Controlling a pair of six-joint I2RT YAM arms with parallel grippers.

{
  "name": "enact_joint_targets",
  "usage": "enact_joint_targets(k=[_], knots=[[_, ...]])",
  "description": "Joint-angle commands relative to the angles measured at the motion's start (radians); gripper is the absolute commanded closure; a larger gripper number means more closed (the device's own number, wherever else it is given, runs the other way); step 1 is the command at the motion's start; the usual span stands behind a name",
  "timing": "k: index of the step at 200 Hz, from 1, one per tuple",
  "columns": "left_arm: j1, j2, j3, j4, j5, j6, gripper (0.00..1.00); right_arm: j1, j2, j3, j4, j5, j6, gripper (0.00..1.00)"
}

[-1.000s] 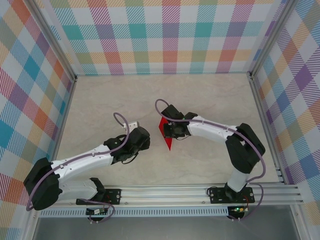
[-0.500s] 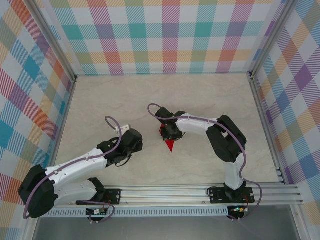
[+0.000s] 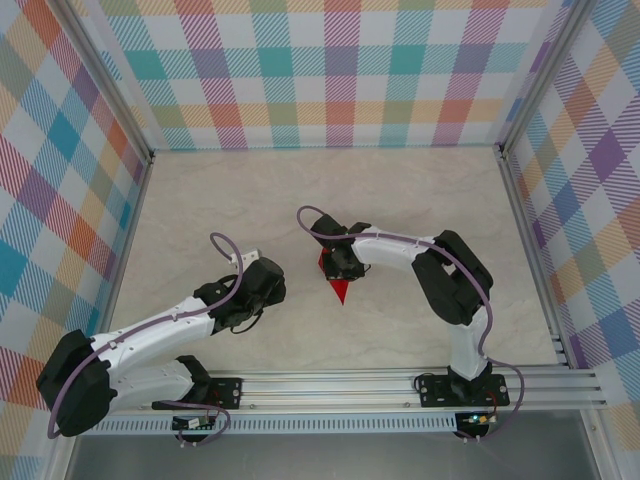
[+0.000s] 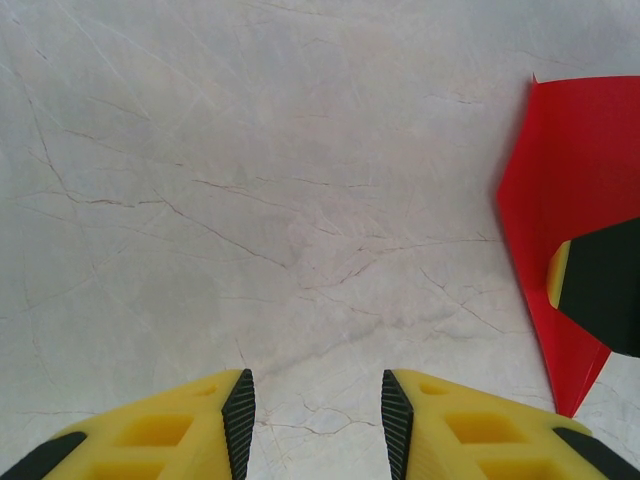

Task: Fold a paper plane with a square sheet of paper (pick it up from the middle)
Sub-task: Move a paper plane to the center of the table.

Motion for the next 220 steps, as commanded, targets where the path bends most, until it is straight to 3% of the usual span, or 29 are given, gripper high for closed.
enact_joint_targets(k=[1,43,114,186,220], knots=[[0.017,0.012,-0.012,0.019,0.008,0.014,0.59,0.005,0.047,0.024,-0.070,0.056,0.030,0.79],[0.018,0.022,-0.002,0.020,0.011,0.016,0.59,-0.011,0.068,0.121,-0.120,0.091,0.007,0.79],[0.022,0.002,0.002,-0.008,-0.026,0.049,0.59,-0.017,0.132,0.117,-0.114,0.053,0.038,0.78],[0.035,-0.052,0.022,-0.045,-0.080,0.107,0.57,-0.017,-0.084,0.078,-0.064,0.037,-0.025,0.64],[0.041,-0.090,0.017,-0.055,-0.111,0.125,0.46,-0.016,-0.241,0.009,-0.036,0.070,-0.035,0.54]])
